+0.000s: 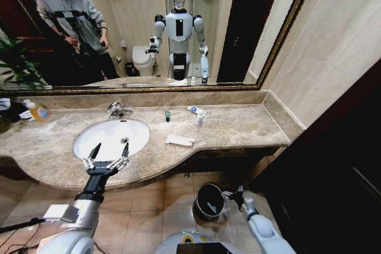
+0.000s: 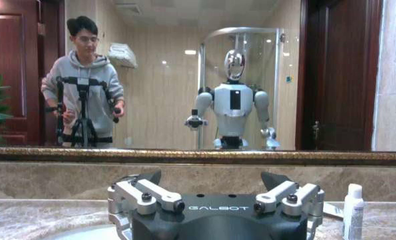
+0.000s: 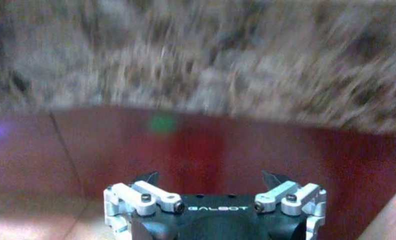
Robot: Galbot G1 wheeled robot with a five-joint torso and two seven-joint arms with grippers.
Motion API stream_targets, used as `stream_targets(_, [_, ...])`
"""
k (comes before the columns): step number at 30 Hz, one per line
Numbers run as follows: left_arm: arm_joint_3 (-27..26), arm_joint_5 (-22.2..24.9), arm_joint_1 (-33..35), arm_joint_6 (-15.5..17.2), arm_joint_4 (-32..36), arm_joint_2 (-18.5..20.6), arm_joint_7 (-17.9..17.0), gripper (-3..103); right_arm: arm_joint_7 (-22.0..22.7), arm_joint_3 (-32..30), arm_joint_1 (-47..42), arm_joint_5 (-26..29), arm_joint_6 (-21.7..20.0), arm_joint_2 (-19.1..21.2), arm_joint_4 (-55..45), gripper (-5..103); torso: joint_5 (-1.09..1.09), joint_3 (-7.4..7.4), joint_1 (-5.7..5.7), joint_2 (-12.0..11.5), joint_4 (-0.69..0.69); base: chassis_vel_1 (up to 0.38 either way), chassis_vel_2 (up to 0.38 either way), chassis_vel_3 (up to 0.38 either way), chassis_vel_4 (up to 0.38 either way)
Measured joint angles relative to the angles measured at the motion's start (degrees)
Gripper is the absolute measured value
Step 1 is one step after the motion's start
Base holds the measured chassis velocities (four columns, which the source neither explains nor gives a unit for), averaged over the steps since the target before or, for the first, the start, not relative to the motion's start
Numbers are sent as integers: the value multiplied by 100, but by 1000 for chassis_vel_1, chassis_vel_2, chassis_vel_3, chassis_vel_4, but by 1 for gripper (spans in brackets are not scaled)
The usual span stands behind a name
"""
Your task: Pick up the trash from the sink and place it in the trash bin.
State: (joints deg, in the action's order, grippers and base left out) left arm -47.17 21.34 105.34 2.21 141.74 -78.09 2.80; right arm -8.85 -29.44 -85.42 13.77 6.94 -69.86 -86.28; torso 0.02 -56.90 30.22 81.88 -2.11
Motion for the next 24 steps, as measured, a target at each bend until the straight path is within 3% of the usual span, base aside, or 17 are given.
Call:
stream_targets(7, [0, 0, 0, 0, 0, 0, 0, 100, 162, -614, -853, 335, -65, -7, -1547, 100, -4, 0, 0, 0, 0, 0, 0, 0, 0])
stream_targets(14, [0, 0, 0, 0, 0, 0, 0, 100, 262, -931, -1293, 495, -227, -259, -2797, 100, -3, 0, 0, 0, 1, 0, 0, 0, 0])
stream_targets(19, [0, 0, 0, 0, 0, 0, 0, 100, 238, -901, -1045, 566, -239, -252, -3271, 100, -2, 0, 0, 0, 1, 0, 0, 0, 0])
stream_targets(24, [0, 0, 0, 0, 0, 0, 0, 100, 261, -479, -268, 783, -515, 57, -3387, 100, -2, -1, 1, 0, -1, 0, 0, 0, 0])
